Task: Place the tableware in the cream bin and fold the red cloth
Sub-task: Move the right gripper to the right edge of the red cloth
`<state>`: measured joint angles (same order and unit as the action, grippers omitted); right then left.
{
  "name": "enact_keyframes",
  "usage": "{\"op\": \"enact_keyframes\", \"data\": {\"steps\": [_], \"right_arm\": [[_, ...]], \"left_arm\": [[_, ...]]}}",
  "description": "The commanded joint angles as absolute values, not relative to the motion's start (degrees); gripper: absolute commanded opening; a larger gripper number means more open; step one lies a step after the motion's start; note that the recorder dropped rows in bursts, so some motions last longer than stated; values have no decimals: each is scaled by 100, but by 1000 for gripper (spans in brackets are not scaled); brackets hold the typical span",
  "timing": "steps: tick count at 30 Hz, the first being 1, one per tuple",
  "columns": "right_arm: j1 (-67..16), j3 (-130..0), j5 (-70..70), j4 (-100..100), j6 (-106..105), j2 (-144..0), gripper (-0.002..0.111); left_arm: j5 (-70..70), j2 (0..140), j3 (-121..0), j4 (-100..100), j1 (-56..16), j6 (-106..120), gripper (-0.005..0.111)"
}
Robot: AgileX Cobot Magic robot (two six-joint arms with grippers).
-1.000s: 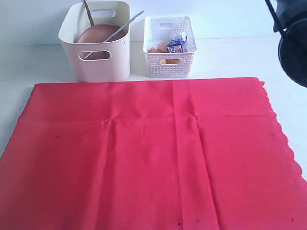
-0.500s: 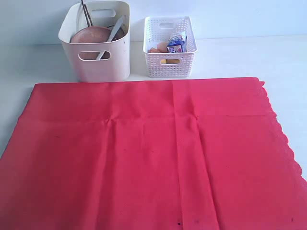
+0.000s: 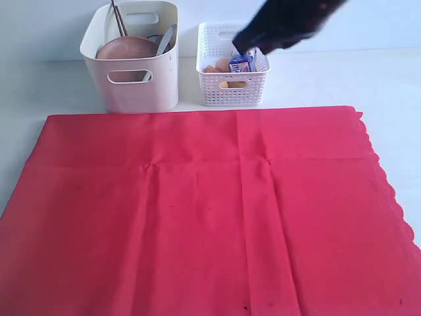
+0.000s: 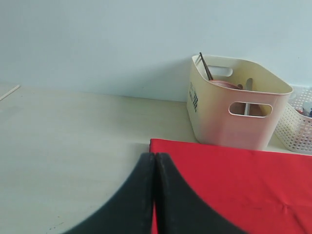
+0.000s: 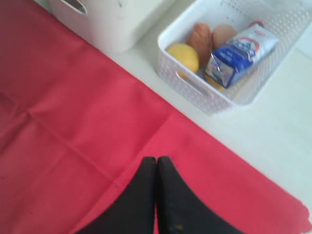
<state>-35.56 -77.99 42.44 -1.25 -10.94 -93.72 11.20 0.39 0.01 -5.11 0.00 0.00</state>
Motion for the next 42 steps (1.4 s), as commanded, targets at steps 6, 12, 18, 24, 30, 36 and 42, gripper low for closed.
{"op": "enact_keyframes", "data": {"steps": [6,12,18,24,30,36,42], "right_arm": [[-2658,-5199,2597,-54,-1075,-7948,0],[-2252,-4295,1910,-575,-883,-7665,0],[-2202,-3514,707,-901,-740,-7690,0],[-2202,-2887,0,-901,-592,-7690,0],[-2202,-2839,0,-901,-579,-7704,0],[-2202,-2839,0,-1053,-579,-7746,0],[-2202,-2839,-47,-1036,-579,-7930,0]], "left_arm": [[1126,0,0,-557,7,0,3],[1126,0,0,-557,7,0,3],[239,0,0,-894,0,-433,3],[-804,0,0,-1128,0,-1081,3],[-1037,571,-336,-1117,7,-1071,2],[-1105,2198,-711,-1117,7,-939,2],[-1105,4117,-1057,-767,0,-906,2]]}}
